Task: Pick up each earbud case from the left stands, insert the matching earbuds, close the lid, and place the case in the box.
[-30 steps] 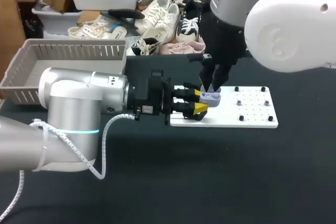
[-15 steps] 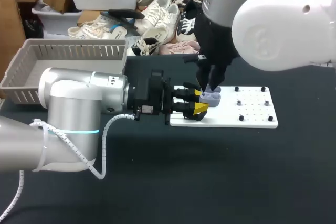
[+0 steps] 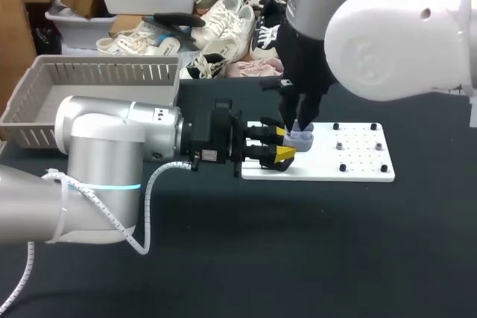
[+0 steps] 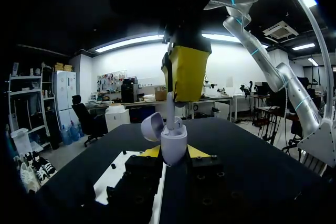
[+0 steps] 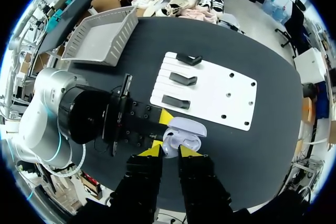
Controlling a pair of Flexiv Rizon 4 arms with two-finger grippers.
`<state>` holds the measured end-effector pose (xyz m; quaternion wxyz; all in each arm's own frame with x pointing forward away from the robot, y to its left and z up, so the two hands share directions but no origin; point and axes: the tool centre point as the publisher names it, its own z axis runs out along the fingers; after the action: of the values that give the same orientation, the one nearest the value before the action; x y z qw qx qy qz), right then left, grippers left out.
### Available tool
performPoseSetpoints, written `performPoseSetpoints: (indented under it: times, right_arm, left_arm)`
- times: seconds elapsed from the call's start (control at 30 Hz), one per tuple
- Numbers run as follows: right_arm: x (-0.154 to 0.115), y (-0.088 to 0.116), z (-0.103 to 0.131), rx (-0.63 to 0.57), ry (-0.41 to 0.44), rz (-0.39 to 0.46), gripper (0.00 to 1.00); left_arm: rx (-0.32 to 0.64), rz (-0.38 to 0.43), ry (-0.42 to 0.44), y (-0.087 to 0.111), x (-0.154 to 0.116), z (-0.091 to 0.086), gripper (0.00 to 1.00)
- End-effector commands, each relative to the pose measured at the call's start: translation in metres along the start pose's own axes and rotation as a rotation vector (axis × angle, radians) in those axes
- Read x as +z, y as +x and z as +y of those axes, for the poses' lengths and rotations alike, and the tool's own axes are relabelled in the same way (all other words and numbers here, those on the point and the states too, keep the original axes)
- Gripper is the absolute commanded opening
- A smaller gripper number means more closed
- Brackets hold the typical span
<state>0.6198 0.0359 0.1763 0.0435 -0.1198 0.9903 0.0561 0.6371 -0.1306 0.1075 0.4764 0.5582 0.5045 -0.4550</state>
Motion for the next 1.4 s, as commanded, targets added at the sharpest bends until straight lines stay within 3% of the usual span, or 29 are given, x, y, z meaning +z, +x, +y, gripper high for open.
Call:
performPoseSetpoints:
  times: [0.03,1.4]
  right_arm:
    - [0.002,0.0,0.001,0.002,0.004,0.002,0.0]
    - [0.014,0.002,-0.008,0.019,0.002,0.014,0.0]
  left_arm:
    - [0.002,-0.001,-0.006,0.0,0.0,-0.001,0.0]
    - [0.002,-0.001,-0.006,0.0,0.0,-0.001,0.0]
